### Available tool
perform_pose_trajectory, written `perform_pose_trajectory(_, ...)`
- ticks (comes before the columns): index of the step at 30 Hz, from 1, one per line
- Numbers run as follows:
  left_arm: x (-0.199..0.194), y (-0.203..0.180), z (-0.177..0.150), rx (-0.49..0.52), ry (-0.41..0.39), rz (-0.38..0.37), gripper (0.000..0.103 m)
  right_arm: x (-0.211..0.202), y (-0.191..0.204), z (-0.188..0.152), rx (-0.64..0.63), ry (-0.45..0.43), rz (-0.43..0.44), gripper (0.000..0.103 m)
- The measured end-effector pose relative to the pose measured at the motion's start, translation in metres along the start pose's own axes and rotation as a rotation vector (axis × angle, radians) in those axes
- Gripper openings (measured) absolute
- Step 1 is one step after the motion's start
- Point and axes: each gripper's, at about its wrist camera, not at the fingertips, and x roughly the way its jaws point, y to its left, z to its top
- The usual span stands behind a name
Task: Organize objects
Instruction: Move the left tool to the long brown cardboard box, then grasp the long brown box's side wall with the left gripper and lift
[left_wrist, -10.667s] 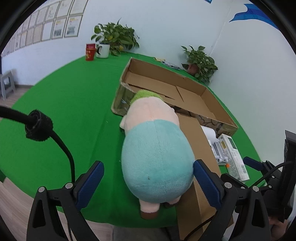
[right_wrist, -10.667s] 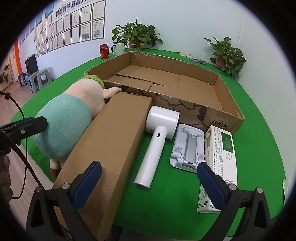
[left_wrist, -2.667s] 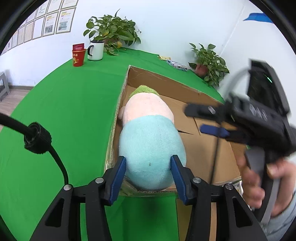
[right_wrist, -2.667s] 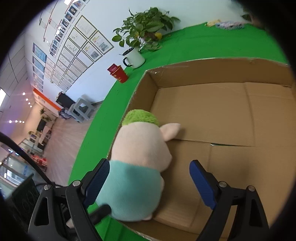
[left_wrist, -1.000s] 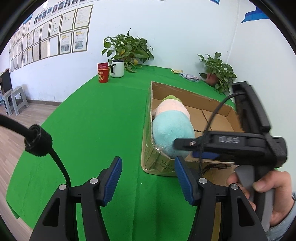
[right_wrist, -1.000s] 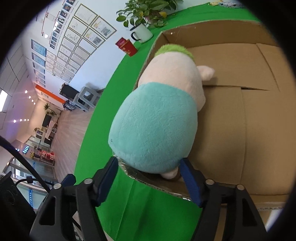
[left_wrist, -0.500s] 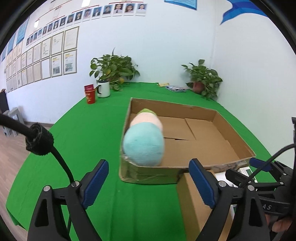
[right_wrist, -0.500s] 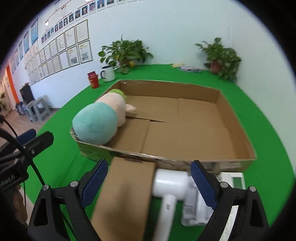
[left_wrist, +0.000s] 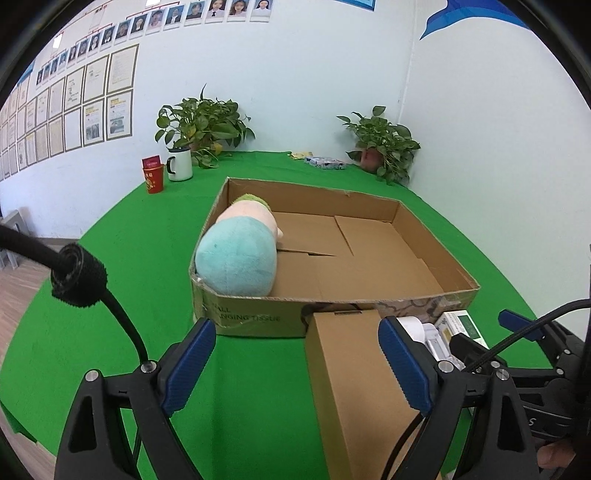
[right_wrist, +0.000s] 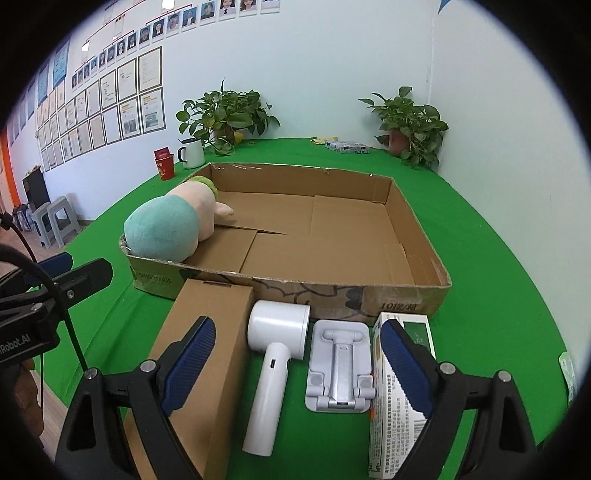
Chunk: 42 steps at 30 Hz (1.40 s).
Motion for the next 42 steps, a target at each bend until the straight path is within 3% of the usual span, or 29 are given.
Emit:
perform_pose_trajectory(6,-0.013,0.008,-0.012,-0.026,0.002,-0.045,0.09,-0.005,-0.002,-0.014,-0.009,0.007,0.029,0.091)
perform_pose_trajectory(11,-0.014,0.036,-0.024,-0.113,0.046,-0.163,0.09,-0.019,0.013,-0.045,-0.097,0.027,0.222,0.091)
perform_pose_trajectory(16,0.003,0.063,-0.032,-0.203,0.124,-0.244,0.088,-0.035,0.057,-0.08,-0.21,0.089,0.29,0.091)
perform_pose_trajectory(19,0.015,0.06,-0.042,-0.233,0.179,-0.355,0.083,-0.028,0.066,-0.087,-0.171,0.173,0.242,0.092)
perform_pose_trajectory(22,0.036,0.057,-0.056,-0.288,0.262,-0.515,0.077,-0.023,0.065,-0.086,-0.132,0.189,0.232,0.098)
perform_pose_trajectory(23,0.042,0.054,-0.06,-0.291,0.285,-0.531,0.074,-0.023,0.068,-0.086,-0.138,0.193,0.236,0.098)
perform_pose_trajectory(28,0.064,0.049,-0.078,-0.299,0.365,-0.574,0.055,-0.025,0.083,-0.087,-0.16,0.227,0.253,0.098)
perform_pose_trajectory(33,0.065,0.051,-0.088,-0.288,0.387,-0.585,0.05,-0.019,0.095,-0.093,-0.191,0.274,0.213,0.098)
perform_pose_trajectory(35,0.066,0.054,-0.094,-0.306,0.4,-0.583,0.048,-0.016,0.095,-0.094,-0.183,0.281,0.188,0.092)
perform_pose_trajectory(42,0.064,0.065,-0.108,-0.338,0.416,-0.596,0.047,-0.02,0.09,-0.096,-0.168,0.276,0.19,0.087)
